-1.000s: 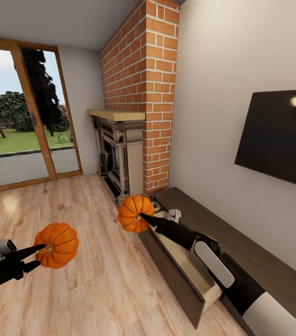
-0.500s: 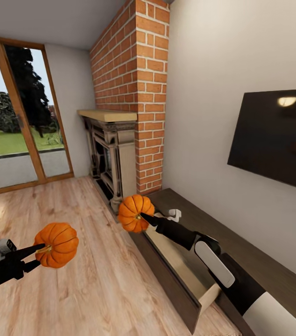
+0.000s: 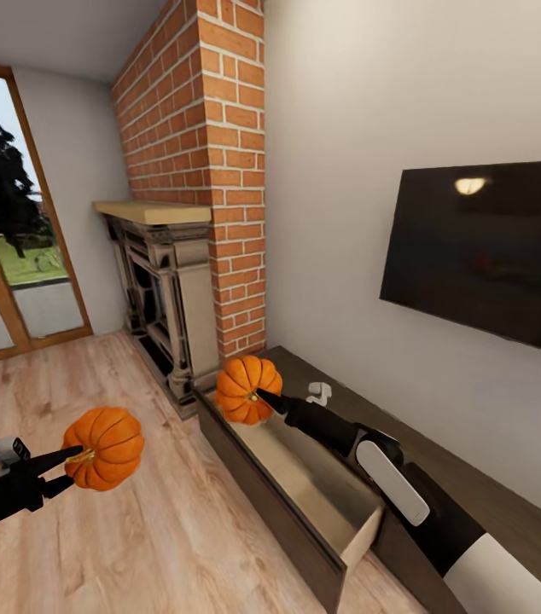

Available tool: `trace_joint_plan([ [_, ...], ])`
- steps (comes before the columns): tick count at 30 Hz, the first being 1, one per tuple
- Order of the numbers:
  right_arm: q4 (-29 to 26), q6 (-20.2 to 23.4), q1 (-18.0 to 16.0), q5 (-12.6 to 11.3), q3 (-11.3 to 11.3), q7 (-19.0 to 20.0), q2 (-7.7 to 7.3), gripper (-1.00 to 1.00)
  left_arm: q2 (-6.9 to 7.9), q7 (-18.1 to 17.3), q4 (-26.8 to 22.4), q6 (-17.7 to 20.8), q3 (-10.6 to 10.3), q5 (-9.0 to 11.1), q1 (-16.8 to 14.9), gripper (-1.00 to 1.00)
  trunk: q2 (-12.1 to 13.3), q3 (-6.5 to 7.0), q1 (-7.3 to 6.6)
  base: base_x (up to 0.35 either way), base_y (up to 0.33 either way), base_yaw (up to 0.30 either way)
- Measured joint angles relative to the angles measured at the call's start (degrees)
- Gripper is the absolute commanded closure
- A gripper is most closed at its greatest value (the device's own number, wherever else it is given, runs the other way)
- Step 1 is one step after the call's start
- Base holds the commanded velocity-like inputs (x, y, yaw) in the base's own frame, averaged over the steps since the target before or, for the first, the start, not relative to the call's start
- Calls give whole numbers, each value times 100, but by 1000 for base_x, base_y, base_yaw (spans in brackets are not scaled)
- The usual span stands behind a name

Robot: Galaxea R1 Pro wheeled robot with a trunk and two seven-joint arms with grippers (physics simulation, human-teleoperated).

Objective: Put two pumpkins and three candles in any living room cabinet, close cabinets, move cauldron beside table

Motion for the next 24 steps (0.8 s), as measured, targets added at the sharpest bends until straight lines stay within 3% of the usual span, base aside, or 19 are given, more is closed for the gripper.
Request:
trace_joint_plan([
  [15,1,-1,0,5,0,0,0,100,0,-3,5,-8,-1,-4,-1,100,1,-1,1,49,-18,-254],
  [24,1,1,0,5,0,-1,0,100,0,-3,7,-9,-1,-4,0,100,0,-1,-1,168,47,-253],
])
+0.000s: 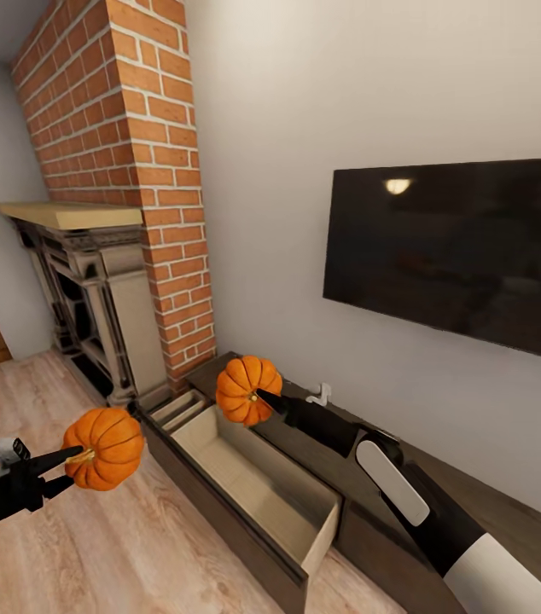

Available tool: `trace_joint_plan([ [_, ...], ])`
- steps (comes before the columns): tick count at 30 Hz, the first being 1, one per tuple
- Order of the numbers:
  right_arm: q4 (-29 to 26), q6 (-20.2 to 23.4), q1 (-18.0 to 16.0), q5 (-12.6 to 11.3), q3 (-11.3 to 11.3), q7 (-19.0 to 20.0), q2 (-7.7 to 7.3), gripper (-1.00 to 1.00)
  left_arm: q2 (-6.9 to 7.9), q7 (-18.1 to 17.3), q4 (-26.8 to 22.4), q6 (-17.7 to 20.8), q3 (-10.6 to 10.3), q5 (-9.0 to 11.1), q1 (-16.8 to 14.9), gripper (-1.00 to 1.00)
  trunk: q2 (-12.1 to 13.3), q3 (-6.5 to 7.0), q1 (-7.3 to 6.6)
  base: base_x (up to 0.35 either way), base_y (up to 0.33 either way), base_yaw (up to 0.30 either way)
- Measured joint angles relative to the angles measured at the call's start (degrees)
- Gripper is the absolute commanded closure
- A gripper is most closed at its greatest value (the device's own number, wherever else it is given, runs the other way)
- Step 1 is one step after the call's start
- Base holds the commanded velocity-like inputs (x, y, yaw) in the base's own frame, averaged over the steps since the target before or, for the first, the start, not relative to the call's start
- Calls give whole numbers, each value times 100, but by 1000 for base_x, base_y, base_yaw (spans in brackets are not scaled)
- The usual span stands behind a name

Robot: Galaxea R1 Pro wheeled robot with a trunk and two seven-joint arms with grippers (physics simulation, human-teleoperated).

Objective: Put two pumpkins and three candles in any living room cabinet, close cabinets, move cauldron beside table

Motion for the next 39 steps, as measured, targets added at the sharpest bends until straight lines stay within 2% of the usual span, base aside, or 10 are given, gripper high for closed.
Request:
trace_joint_plan([
  [17,-1,3,-1,-21,-9,6,1,100,0,4,-3,20,4,44,0,100,-1,1,-1,213,57,-51],
  [39,0,4,0,-1,-1,3,0,100,0,5,1,-4,2,2,0,100,0,0,-1,261,191,-253],
])
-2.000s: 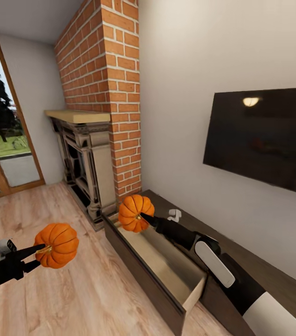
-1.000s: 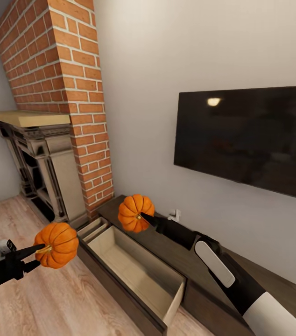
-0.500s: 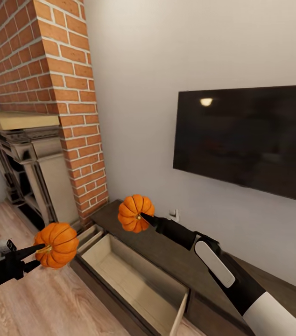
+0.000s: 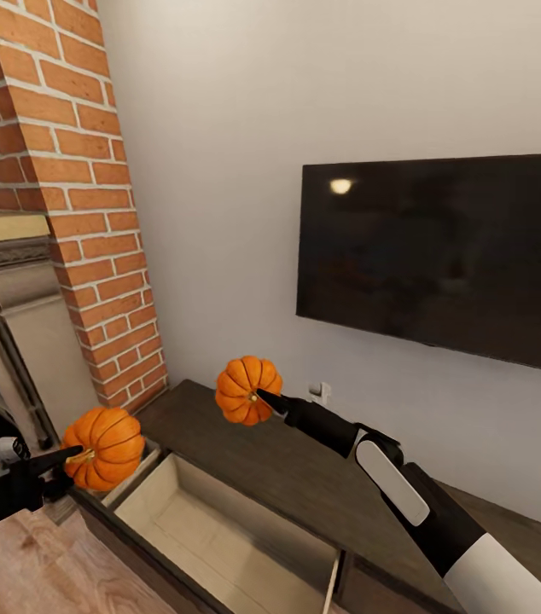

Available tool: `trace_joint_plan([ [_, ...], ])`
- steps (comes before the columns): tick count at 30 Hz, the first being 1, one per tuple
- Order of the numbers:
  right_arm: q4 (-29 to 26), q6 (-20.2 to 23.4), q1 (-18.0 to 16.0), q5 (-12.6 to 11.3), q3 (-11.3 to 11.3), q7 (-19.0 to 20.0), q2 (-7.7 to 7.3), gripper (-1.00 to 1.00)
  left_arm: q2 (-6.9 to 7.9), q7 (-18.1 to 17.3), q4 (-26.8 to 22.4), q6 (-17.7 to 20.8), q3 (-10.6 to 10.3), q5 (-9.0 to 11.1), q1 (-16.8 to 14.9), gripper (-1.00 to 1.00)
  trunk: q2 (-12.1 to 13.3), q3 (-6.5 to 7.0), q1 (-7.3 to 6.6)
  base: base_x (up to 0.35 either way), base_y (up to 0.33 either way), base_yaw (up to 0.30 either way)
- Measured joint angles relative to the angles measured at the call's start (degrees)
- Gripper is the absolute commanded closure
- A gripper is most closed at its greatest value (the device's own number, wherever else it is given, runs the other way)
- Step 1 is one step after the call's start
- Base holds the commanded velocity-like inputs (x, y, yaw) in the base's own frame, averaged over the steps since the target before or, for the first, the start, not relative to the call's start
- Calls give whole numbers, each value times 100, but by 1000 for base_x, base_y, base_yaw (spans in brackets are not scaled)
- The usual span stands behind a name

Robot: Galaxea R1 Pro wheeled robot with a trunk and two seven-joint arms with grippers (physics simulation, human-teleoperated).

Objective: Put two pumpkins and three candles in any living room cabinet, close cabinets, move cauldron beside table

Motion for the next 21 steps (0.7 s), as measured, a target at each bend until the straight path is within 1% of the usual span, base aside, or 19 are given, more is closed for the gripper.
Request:
trace_joint_plan([
  [5,0,-1,0,2,0,0,0,100,0,0,0,-2,0,-4,0,100,0,0,0,233,193,-267],
  [8,-1,-1,-1,-8,-1,1,1,100,0,-1,1,-1,5,-1,0,100,0,0,2,91,81,-218],
  [10,-1,2,-2,-21,-1,3,1,100,0,-4,-2,28,10,55,0,100,0,1,2,45,101,-85],
  [16,-1,4,-2,-30,-5,2,2,100,0,-3,3,29,10,52,1,100,0,0,2,41,69,-38],
  [21,-2,5,-1,-31,-3,2,1,100,0,-2,5,28,5,53,-1,100,0,1,1,90,195,-192],
])
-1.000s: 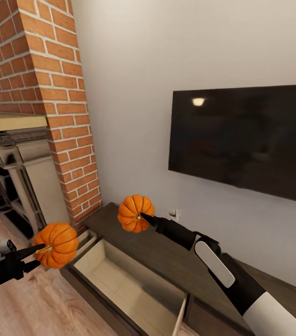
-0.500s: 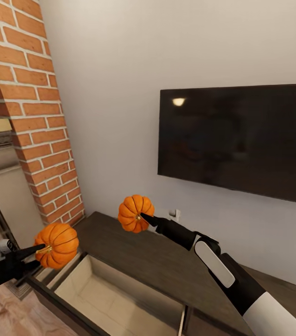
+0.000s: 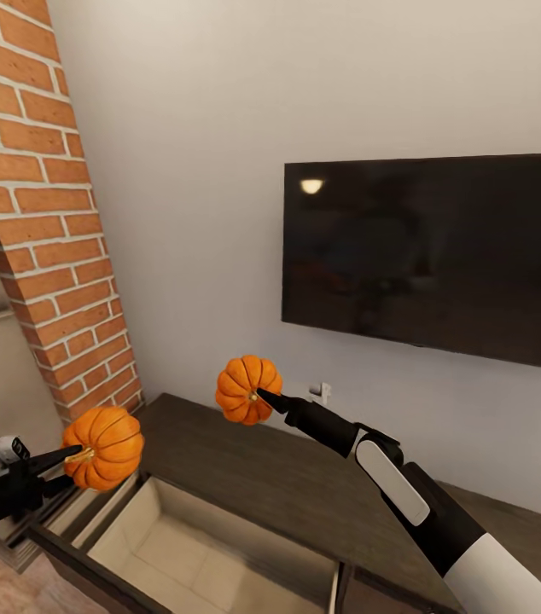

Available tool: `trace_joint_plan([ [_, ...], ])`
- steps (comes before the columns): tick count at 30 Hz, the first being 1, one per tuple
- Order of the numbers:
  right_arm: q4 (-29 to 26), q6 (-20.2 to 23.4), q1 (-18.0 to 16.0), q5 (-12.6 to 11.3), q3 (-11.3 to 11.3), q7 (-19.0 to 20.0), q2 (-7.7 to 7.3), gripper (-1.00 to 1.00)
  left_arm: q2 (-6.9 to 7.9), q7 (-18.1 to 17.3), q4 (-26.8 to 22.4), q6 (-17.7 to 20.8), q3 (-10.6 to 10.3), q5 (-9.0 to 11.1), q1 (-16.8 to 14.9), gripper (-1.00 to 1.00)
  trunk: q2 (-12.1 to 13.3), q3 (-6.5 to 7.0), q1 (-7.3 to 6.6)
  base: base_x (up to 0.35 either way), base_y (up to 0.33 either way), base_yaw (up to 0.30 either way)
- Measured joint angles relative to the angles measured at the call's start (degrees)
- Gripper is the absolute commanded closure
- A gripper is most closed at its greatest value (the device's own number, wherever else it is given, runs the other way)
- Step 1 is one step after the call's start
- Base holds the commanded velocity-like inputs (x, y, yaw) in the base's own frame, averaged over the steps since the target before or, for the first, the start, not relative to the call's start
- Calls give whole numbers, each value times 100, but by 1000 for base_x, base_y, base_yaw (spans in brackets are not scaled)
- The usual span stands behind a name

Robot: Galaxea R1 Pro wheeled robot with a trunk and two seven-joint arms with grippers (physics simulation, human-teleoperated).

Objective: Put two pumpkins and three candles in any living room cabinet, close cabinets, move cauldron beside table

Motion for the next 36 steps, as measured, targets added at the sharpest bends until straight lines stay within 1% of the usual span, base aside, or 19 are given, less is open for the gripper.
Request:
trace_joint_plan([
  [8,0,-3,0,9,0,2,0,100,0,1,5,-1,2,2,0,100,0,0,1,46,274,-263],
  [30,0,-4,0,6,1,1,0,100,0,-8,17,1,5,2,0,100,0,0,1,-11,298,-273],
  [36,2,-7,-1,4,3,0,1,100,1,-8,25,-3,6,-4,2,100,0,0,1,-13,304,-93],
])
